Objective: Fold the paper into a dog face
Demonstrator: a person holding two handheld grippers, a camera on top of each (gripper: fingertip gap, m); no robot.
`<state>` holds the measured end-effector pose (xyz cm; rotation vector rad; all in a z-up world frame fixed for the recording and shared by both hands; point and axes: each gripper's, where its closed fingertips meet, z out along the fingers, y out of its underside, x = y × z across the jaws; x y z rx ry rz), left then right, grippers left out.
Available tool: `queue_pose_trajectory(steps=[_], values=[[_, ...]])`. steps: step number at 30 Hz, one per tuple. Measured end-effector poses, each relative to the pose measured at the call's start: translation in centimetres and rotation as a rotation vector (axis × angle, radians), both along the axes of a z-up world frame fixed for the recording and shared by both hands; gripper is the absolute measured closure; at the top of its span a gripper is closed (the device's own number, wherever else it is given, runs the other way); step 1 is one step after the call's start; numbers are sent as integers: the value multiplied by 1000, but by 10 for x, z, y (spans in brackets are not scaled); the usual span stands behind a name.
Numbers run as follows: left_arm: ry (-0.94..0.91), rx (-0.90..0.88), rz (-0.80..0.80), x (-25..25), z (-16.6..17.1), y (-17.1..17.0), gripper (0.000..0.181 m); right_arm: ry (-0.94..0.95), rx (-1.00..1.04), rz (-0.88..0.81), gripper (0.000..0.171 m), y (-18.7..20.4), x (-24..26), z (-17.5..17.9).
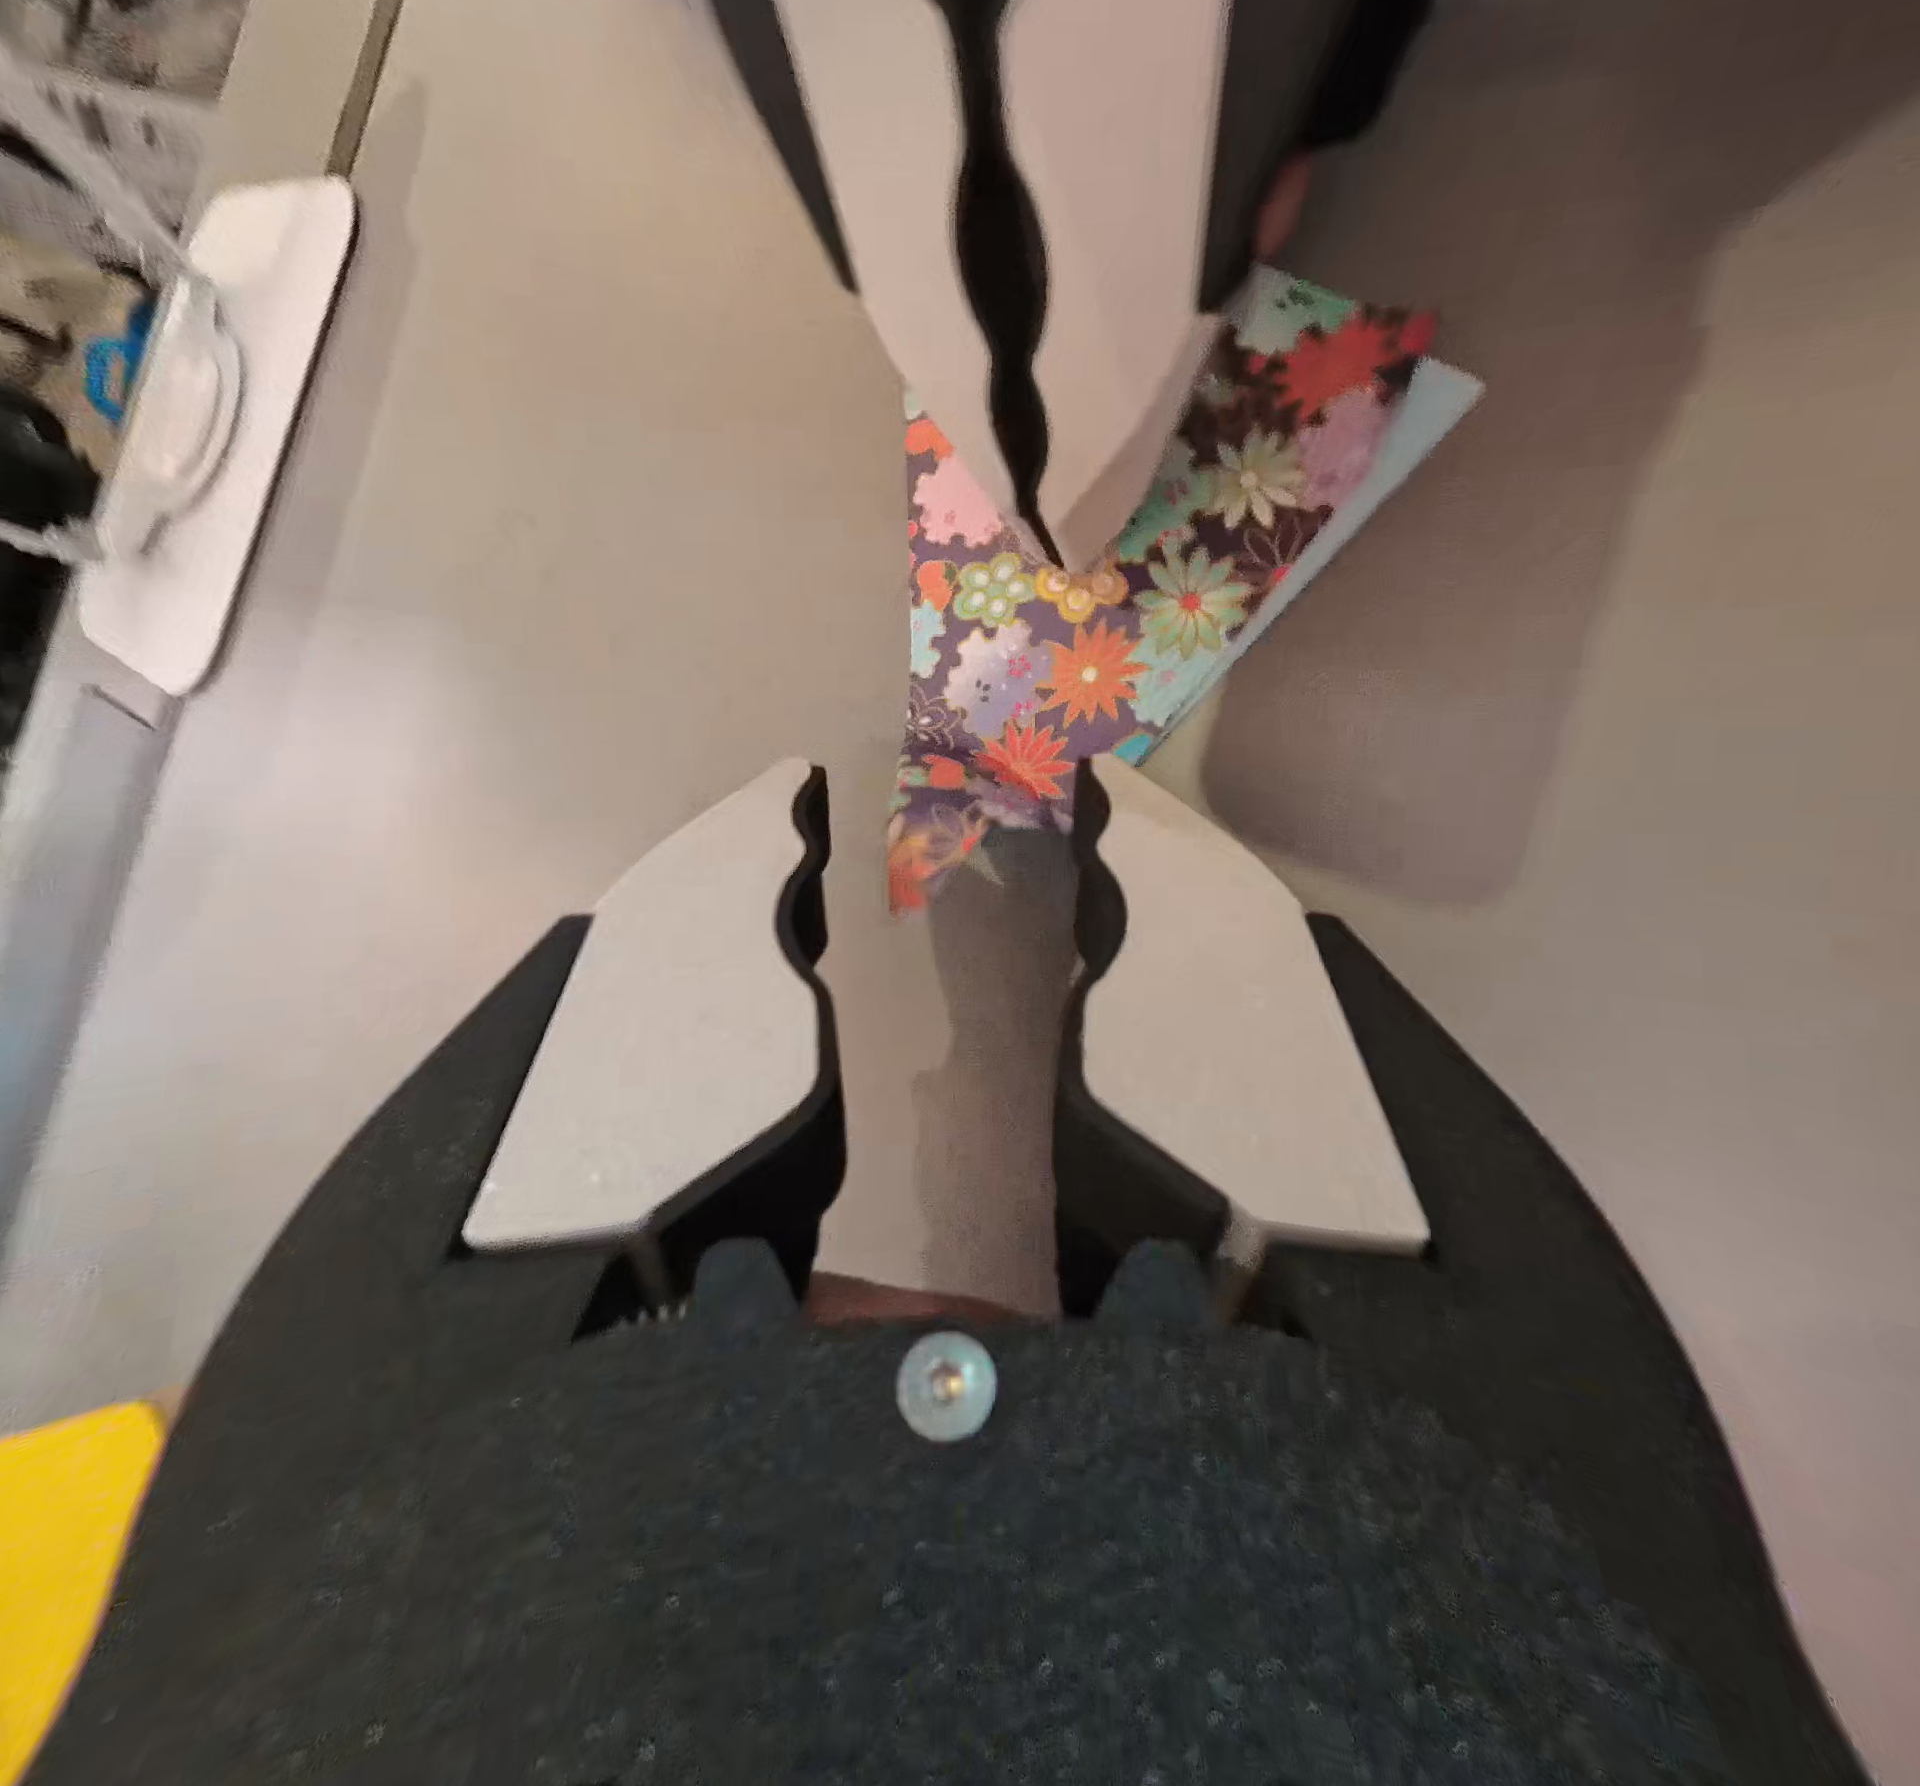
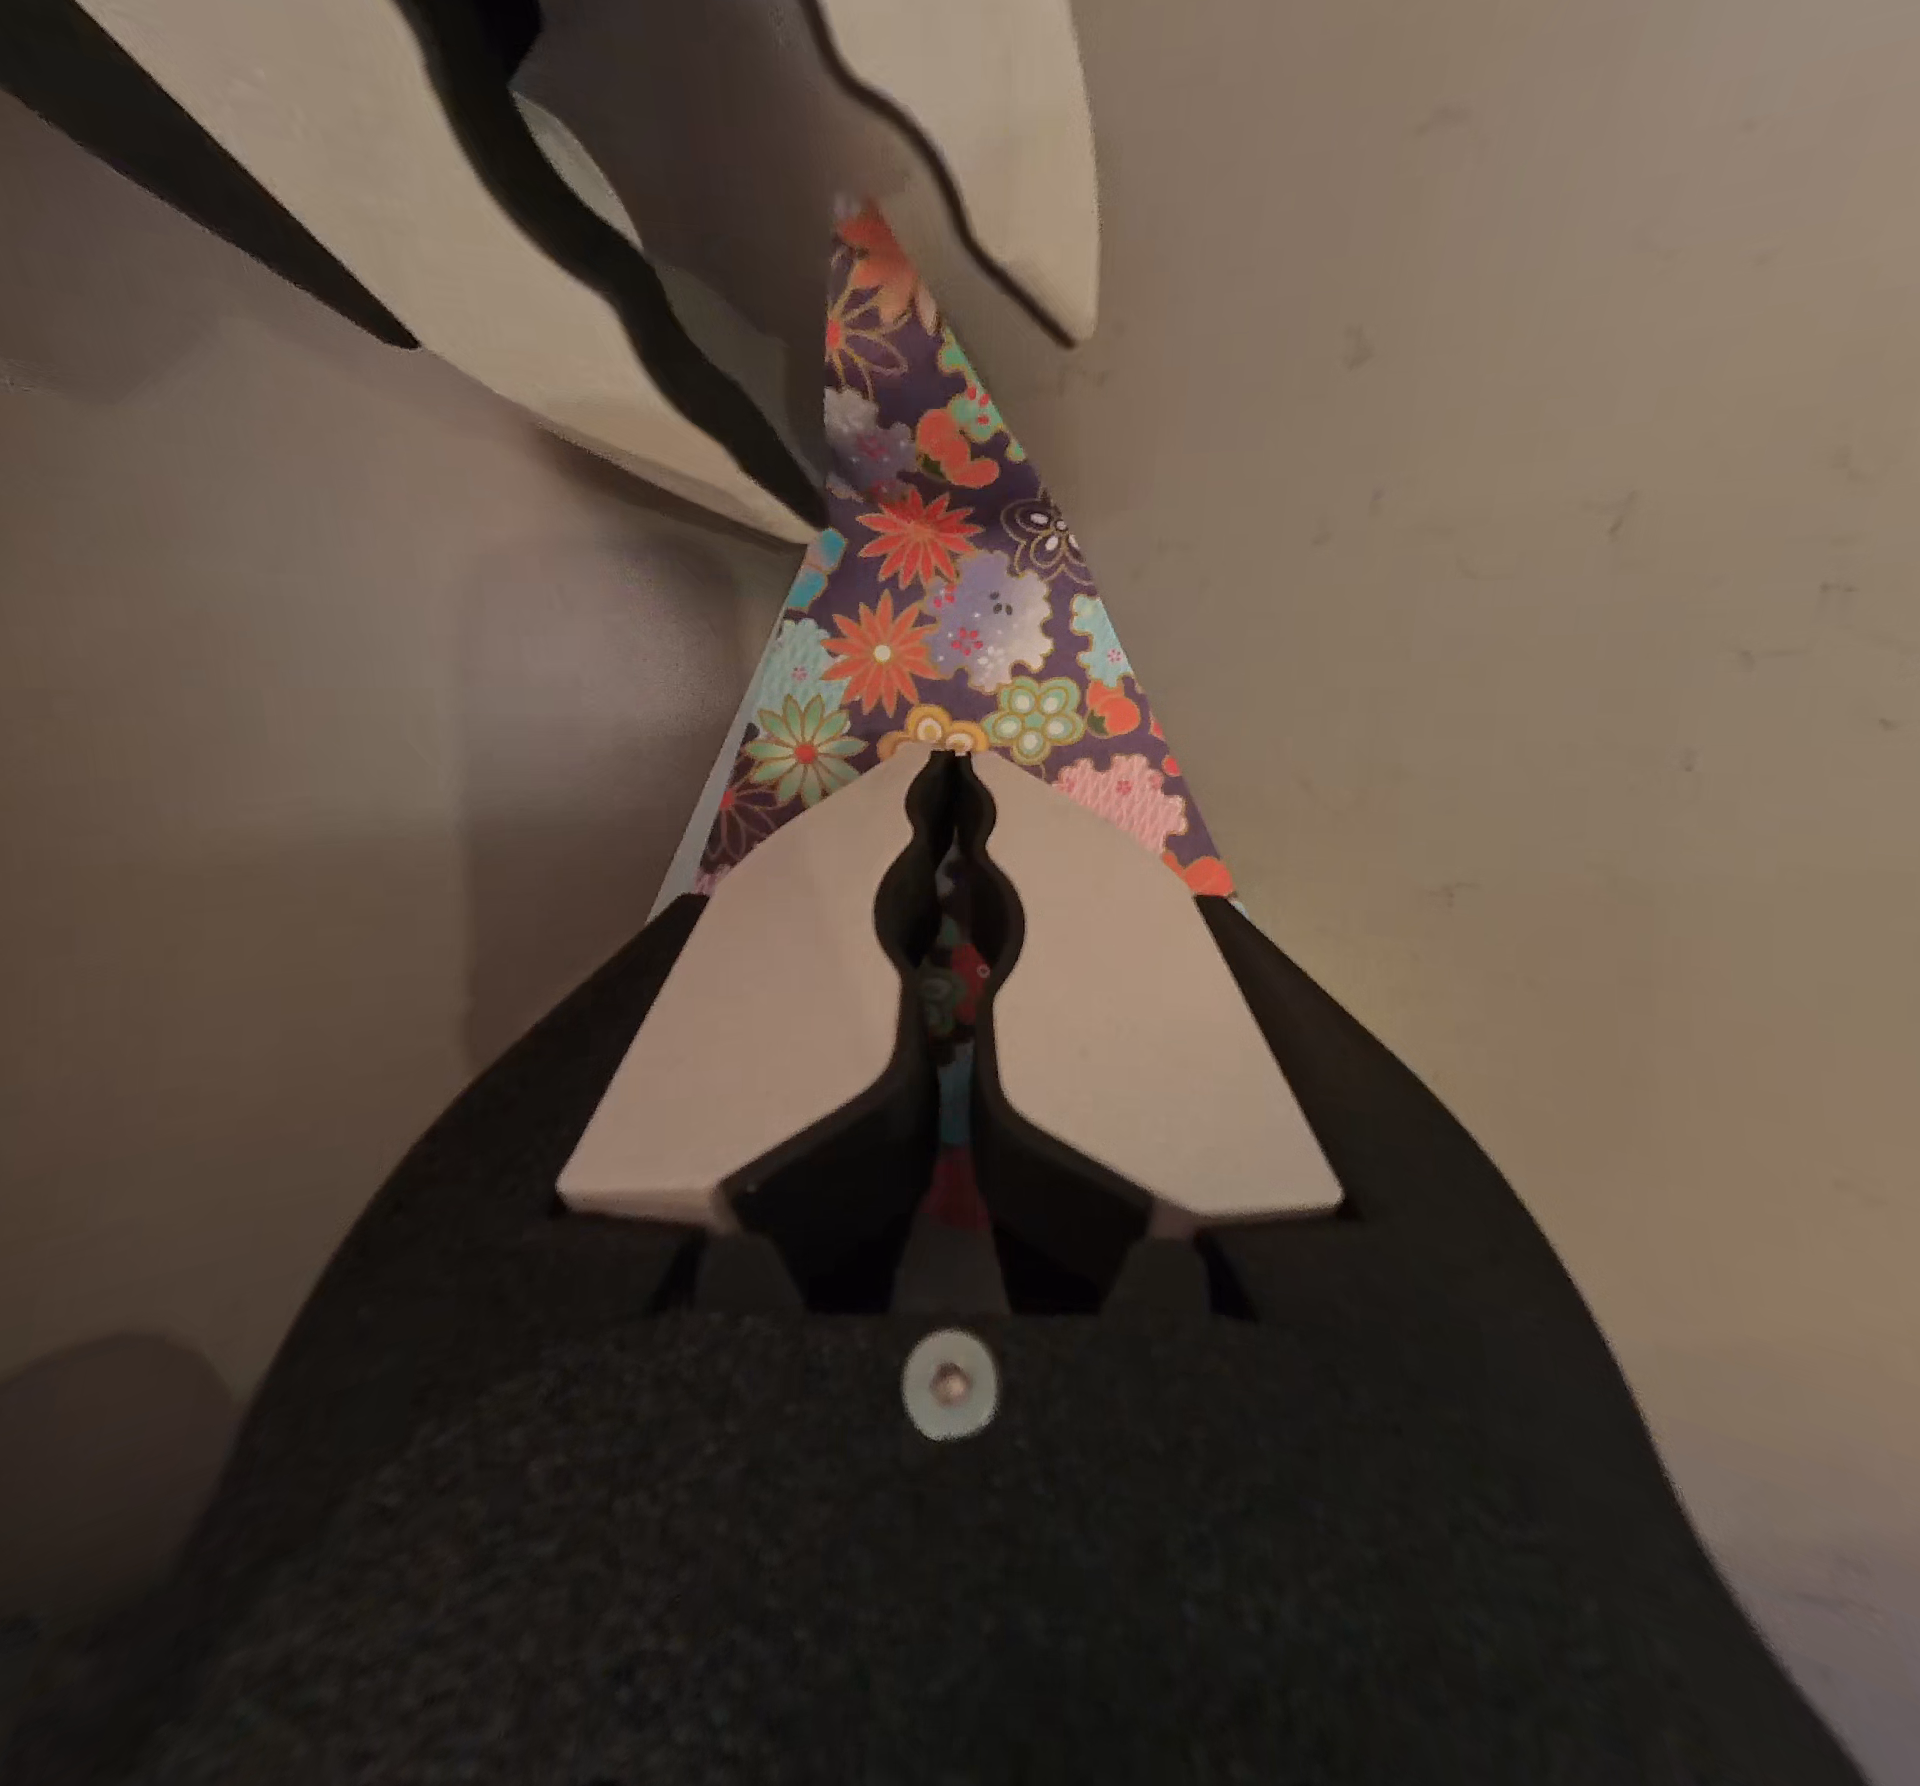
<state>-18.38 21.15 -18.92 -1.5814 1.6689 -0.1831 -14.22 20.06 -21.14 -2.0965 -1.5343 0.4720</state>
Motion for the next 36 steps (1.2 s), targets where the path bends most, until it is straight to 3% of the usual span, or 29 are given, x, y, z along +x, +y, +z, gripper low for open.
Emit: queue_pose_trajectory(steps=[6, 10, 14, 17, 21, 23, 26, 33, 36], values=[[-171, -286, 358, -8, 3, 8, 132, -14, 15, 1, 171, 0, 0, 0], [-392, -514, 621, -28, 13, 0, 126, -10, 17, -3, 171, 0, 0, 0], [-470, -733, 693, -23, 3, -23, 126, 1, 16, 0, 171, 0, 0, 0], [-513, -754, 701, -13, -3, -17, 129, 0, 19, 4, 171, 0, 0, 0], [-536, -790, 675, 2, -2, -4, 148, -11, 24, 2, 171, 0, 0, 0], [-504, -810, 639, 6, -4, -7, 181, -16, 18, -1, 171, 0, 0, 0], [-425, -696, 562, 4, 1, -7, 181, -16, 9, -13, 171, 0, 0, 0], [-5, -127, 232, 6, -5, -11, 181, -20, -3, -31, 171, 0, -1, 0], [109, 31, 154, 9, -12, -14, 181, -19, 6, -17, 171, 0, -1, 0]])
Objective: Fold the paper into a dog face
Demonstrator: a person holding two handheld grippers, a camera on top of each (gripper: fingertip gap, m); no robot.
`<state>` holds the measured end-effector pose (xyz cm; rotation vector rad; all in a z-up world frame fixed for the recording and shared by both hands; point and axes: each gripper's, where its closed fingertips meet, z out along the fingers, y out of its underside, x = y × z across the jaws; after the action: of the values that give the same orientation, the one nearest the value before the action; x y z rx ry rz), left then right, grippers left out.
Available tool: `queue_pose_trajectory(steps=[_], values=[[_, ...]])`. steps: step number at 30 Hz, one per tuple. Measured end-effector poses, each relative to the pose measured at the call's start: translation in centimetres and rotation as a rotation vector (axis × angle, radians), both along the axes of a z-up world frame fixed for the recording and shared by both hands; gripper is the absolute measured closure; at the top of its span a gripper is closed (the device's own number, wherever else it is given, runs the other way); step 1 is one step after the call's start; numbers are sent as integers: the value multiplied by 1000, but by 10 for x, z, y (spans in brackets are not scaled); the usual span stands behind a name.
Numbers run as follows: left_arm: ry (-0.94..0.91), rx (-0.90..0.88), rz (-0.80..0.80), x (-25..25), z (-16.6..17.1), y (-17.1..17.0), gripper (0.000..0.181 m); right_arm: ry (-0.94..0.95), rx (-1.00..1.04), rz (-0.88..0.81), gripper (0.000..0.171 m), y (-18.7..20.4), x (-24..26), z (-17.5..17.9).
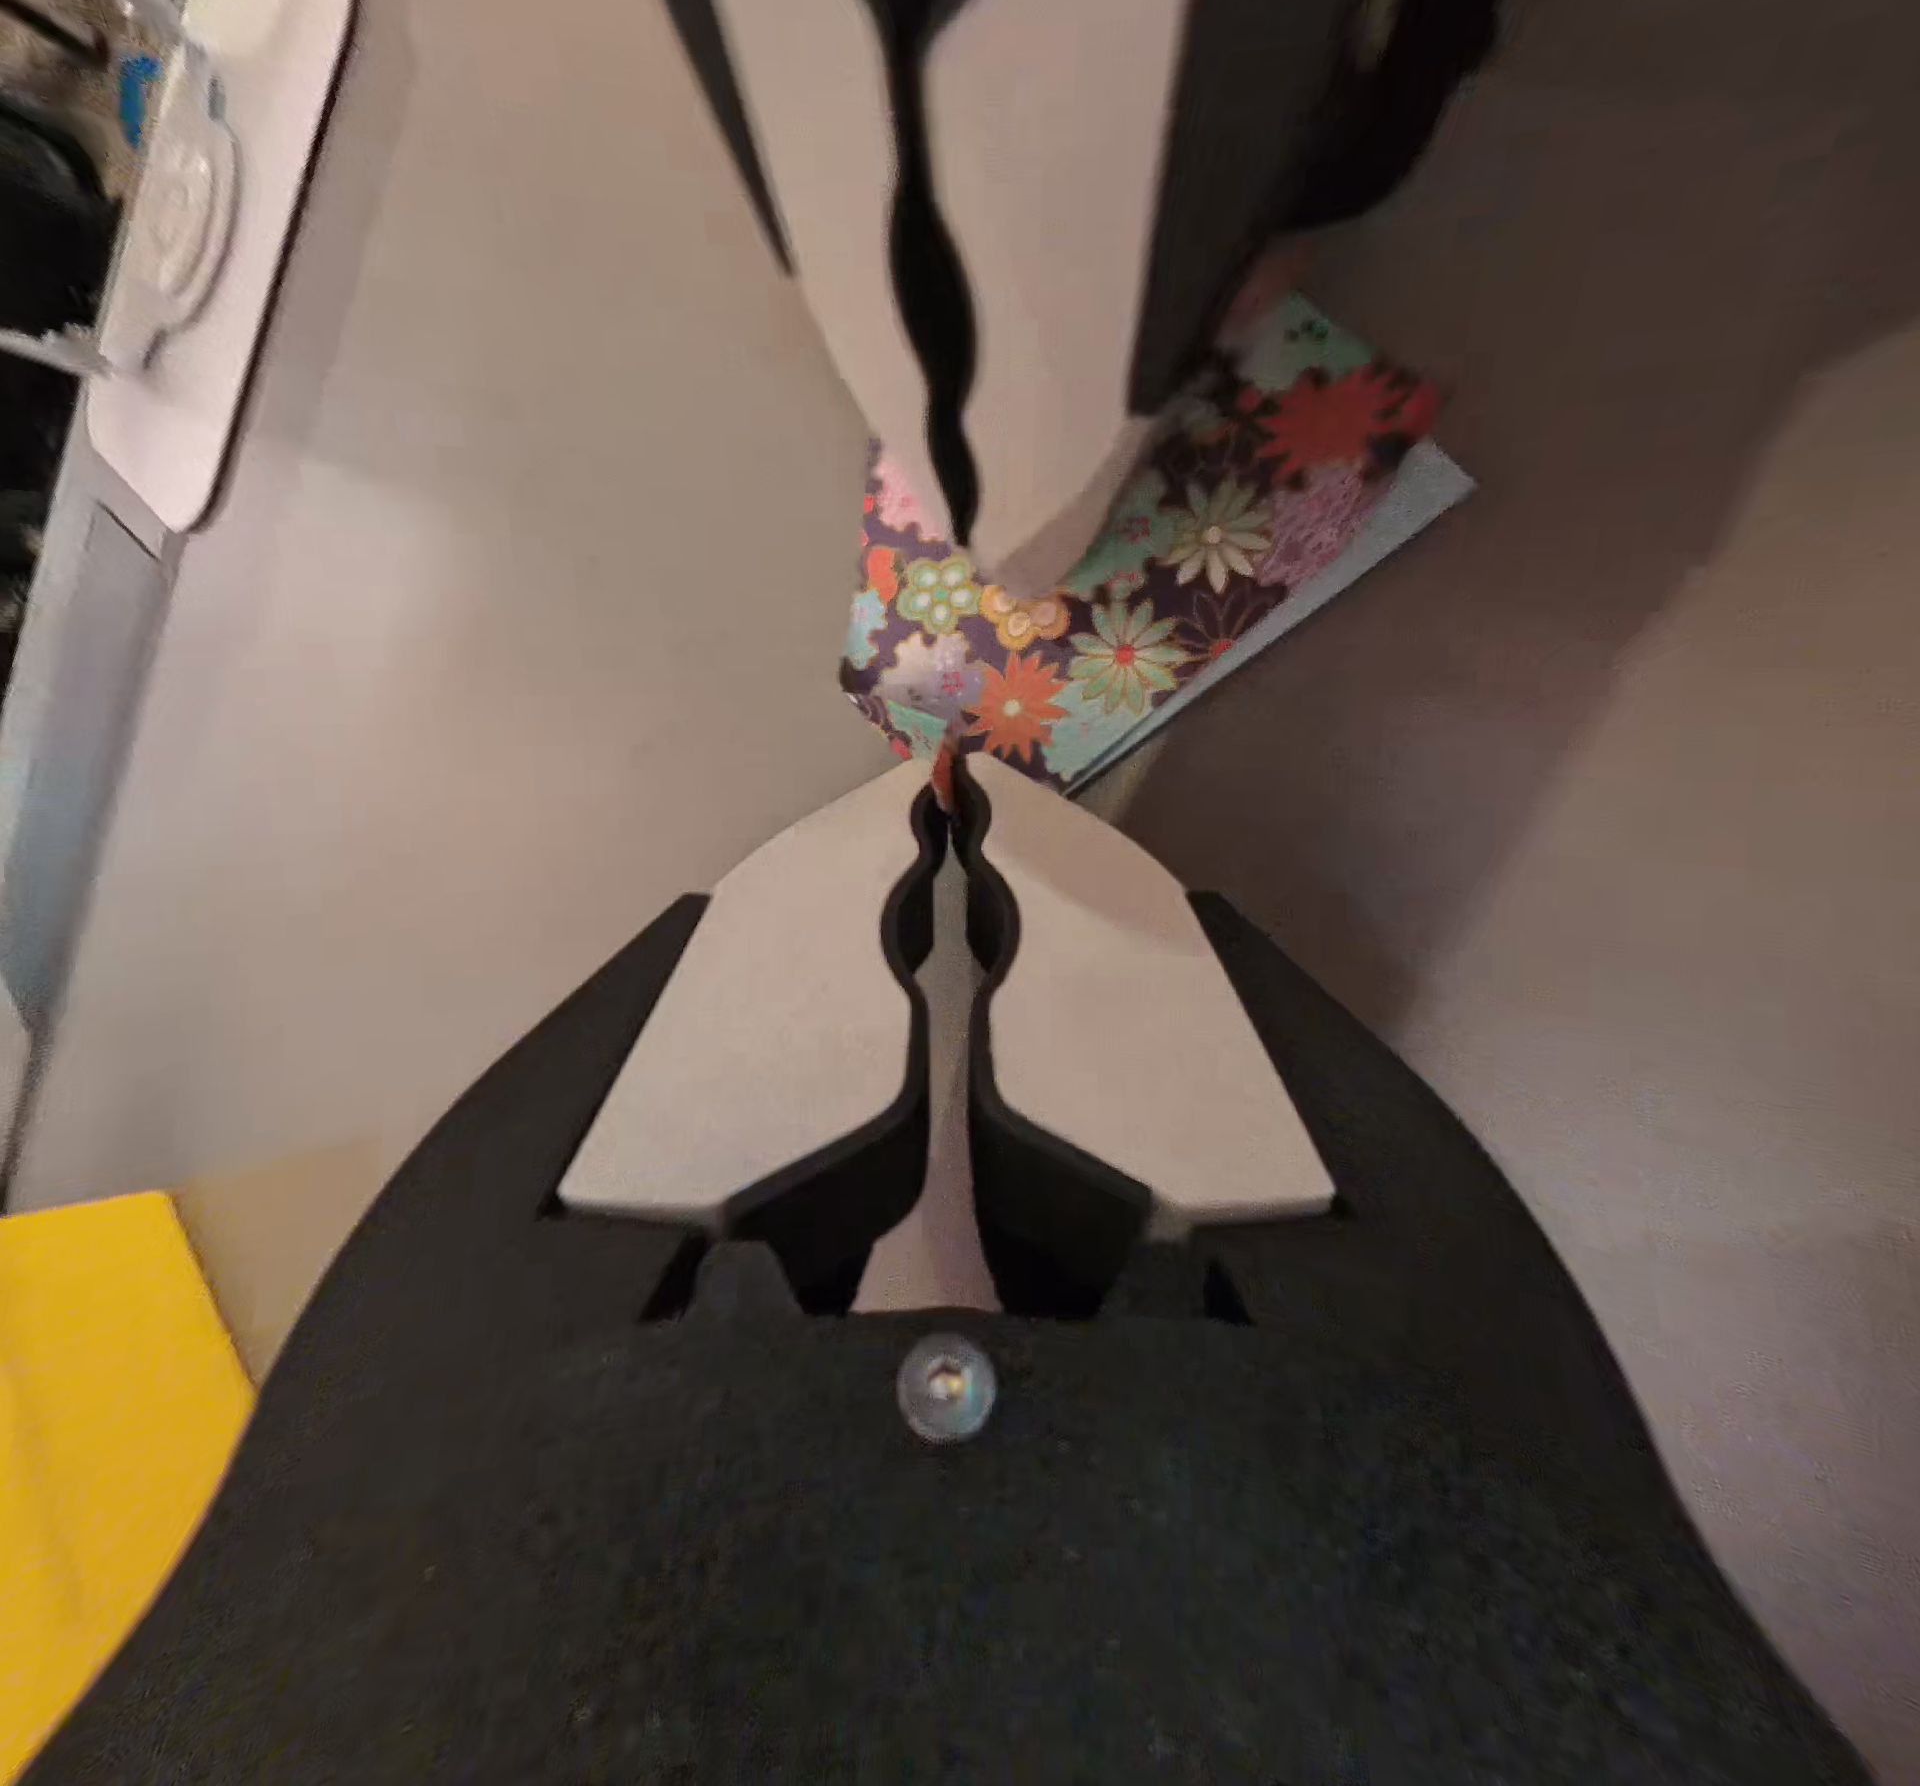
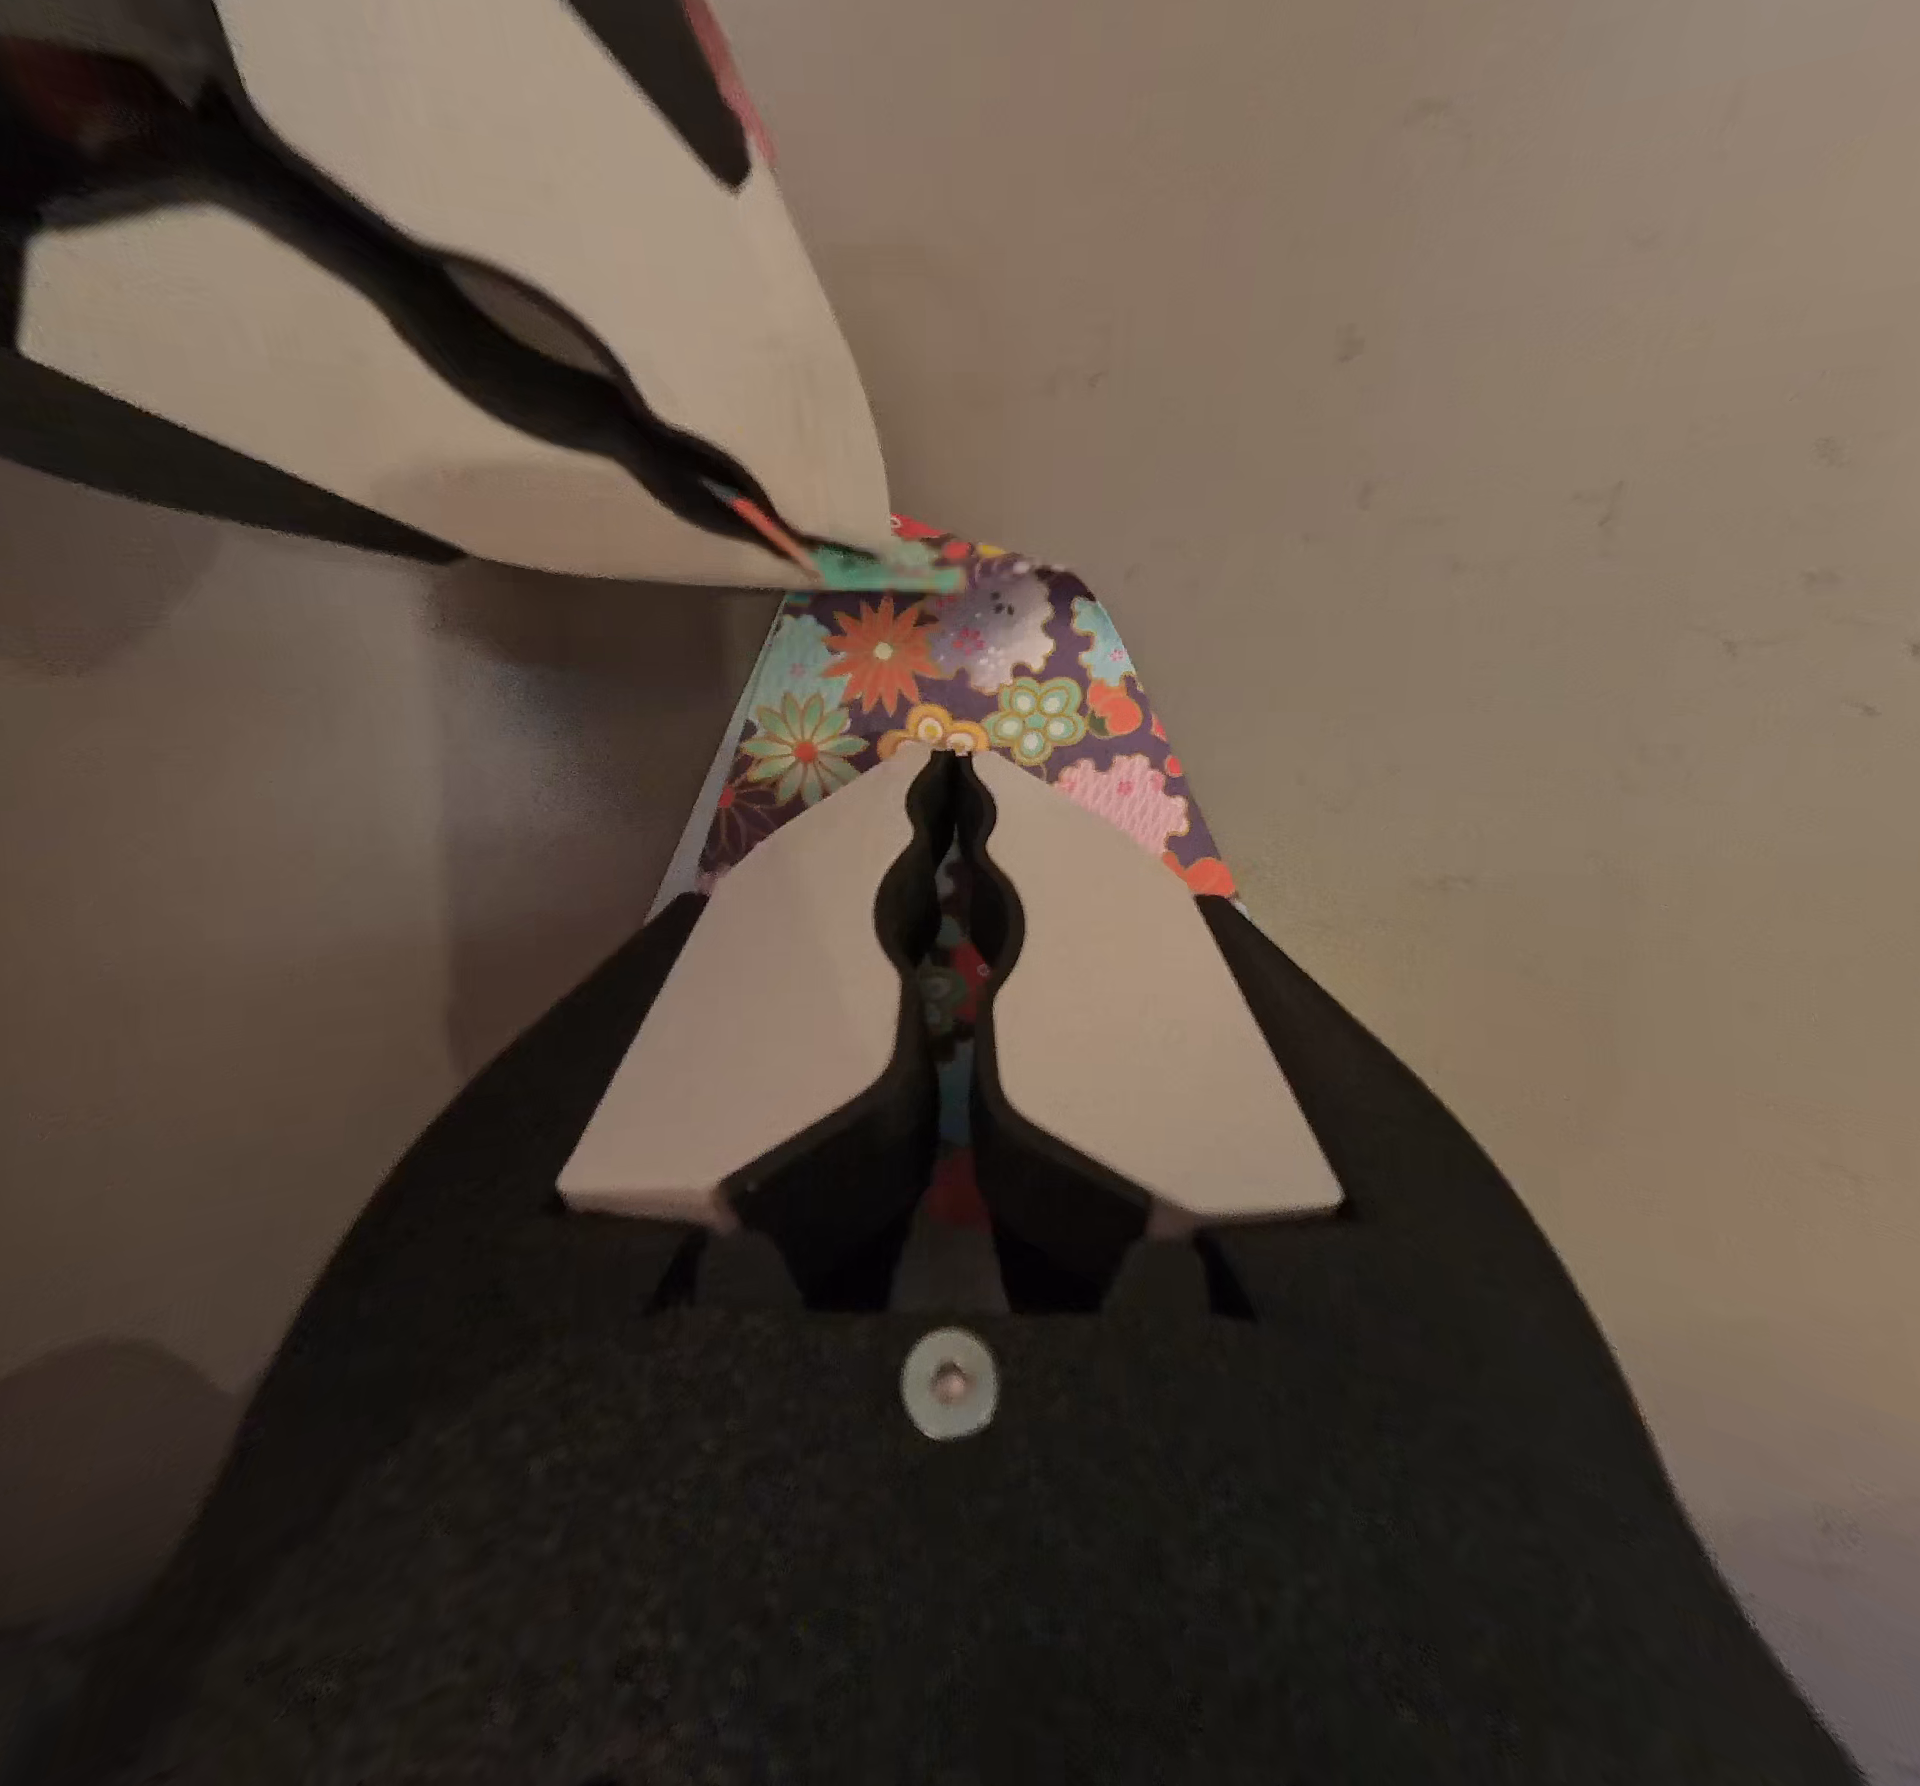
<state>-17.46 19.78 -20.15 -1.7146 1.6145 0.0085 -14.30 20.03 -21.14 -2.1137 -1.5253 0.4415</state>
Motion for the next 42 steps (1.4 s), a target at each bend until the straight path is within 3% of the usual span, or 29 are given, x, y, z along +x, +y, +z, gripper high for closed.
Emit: queue_pose_trajectory(steps=[5, 9, 20, 27, 33, 37, 42], values=[[45, 35, -36, 3, -5, -3, 181, 10, 24, 128, 159, -7, -2, 1], [42, 22, -33, 1, -4, -2, 181, 46, 78, 209, 140, -9, -12, 3], [96, 74, -75, -1, -7, -3, 181, 80, 30, 232, 127, 1, -19, 1], [194, 119, -103, -2, -8, -4, 181, 89, 9, 210, 128, 0, -19, 1], [152, -33, -58, -1, -8, -4, 181, 78, 8, 200, 130, 1, -19, 1], [168, -24, -55, -2, -8, -4, 181, 67, 12, 225, 130, -1, -17, 2], [196, 33, -51, -2, -8, -4, 181, 270, -23, 179, 140, 3, -25, 36]])
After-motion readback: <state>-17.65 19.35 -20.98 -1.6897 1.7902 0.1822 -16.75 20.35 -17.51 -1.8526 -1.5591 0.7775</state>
